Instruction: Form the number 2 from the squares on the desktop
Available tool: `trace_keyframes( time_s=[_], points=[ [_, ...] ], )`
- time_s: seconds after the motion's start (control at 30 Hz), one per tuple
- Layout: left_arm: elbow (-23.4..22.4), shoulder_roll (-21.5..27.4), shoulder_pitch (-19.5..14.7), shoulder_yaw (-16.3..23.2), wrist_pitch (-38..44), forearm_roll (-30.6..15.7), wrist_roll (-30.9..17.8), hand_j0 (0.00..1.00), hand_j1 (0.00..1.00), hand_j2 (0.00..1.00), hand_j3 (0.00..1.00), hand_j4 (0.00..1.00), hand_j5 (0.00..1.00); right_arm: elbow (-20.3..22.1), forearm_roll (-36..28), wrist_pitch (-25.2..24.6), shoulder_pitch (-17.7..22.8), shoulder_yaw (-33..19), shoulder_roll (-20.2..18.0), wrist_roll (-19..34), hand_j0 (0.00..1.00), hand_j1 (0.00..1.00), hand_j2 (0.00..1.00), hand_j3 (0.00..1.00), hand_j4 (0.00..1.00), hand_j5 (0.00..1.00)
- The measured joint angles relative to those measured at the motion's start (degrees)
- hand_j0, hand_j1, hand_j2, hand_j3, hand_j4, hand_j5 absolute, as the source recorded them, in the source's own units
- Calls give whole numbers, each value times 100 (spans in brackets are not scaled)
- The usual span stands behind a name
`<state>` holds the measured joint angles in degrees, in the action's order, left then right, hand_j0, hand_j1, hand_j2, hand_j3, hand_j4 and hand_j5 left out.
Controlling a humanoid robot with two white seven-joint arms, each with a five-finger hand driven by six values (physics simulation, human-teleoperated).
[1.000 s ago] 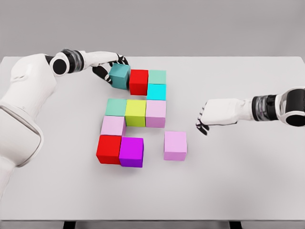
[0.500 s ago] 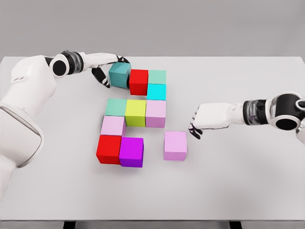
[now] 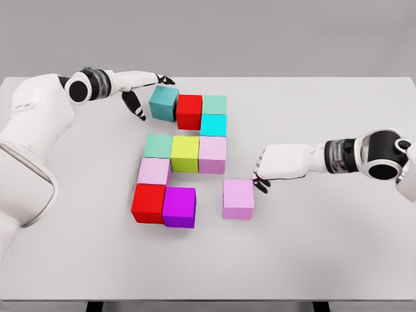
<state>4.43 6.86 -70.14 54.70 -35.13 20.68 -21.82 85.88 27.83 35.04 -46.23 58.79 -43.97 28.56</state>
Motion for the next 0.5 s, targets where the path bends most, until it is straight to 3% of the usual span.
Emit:
trace_keyframes(
  time_s=[0.5],
  points=[
    [-46, 87, -53, 3, 0, 39, -2, 100, 100, 100, 100, 100, 100, 77, -104, -77, 123, -39, 34, 4, 31, 31, 31, 31, 31, 31]
  ],
)
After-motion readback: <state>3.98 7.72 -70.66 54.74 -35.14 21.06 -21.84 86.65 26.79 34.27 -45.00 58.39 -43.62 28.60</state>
